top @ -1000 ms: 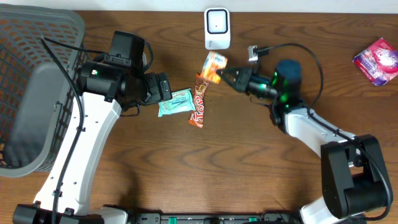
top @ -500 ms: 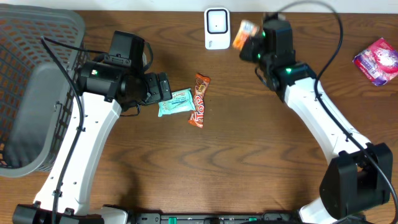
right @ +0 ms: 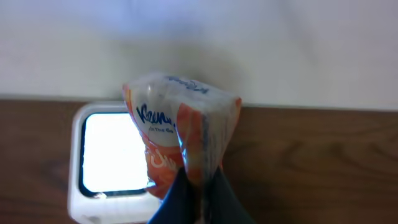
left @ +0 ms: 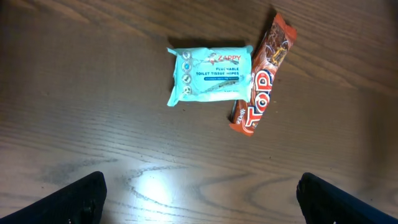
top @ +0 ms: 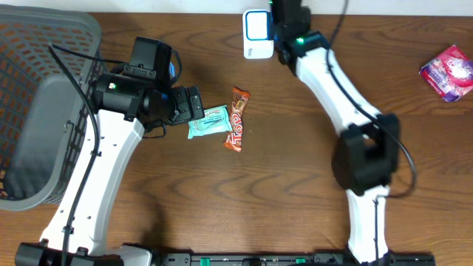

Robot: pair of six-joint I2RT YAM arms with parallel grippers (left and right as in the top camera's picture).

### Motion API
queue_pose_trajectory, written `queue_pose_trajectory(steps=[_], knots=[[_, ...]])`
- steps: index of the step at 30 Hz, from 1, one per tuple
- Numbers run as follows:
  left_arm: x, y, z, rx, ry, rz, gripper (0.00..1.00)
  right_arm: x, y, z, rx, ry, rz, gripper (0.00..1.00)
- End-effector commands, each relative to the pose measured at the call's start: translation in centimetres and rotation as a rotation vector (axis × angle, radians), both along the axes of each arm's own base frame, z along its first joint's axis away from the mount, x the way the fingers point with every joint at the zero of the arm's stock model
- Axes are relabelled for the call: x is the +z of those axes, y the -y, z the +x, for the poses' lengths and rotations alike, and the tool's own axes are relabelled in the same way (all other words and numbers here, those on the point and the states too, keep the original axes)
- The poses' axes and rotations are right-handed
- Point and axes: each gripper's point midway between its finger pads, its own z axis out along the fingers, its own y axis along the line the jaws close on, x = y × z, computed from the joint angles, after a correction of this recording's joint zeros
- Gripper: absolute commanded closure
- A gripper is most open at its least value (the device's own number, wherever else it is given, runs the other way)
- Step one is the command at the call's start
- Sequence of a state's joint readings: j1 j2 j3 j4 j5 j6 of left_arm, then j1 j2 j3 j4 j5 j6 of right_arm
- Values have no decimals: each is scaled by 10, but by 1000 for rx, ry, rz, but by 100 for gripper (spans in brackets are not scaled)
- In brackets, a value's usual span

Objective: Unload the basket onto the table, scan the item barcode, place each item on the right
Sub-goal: 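Lift the orange packet and hold it at the white scanner, then carry the orange packet right and place it beside the purple bag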

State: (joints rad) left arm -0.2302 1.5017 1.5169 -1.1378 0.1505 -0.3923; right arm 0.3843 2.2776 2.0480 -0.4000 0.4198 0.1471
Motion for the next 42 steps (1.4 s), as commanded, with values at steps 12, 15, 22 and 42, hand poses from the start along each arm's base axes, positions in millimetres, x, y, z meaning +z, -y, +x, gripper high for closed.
queue_pose_trajectory(steps=[12, 15, 22, 42], knots=[[1, -2, 1, 2, 5, 9, 2, -2, -37, 11, 78, 5, -59, 99], [1, -2, 1, 2, 5, 9, 2, -6, -22, 10, 21, -16, -48, 99], [1, -2, 1, 2, 5, 9, 2, -1, 100, -9, -351, -85, -203, 99], [1, -2, 1, 2, 4, 9, 2, -61, 351, -105, -670, -571, -115, 50]])
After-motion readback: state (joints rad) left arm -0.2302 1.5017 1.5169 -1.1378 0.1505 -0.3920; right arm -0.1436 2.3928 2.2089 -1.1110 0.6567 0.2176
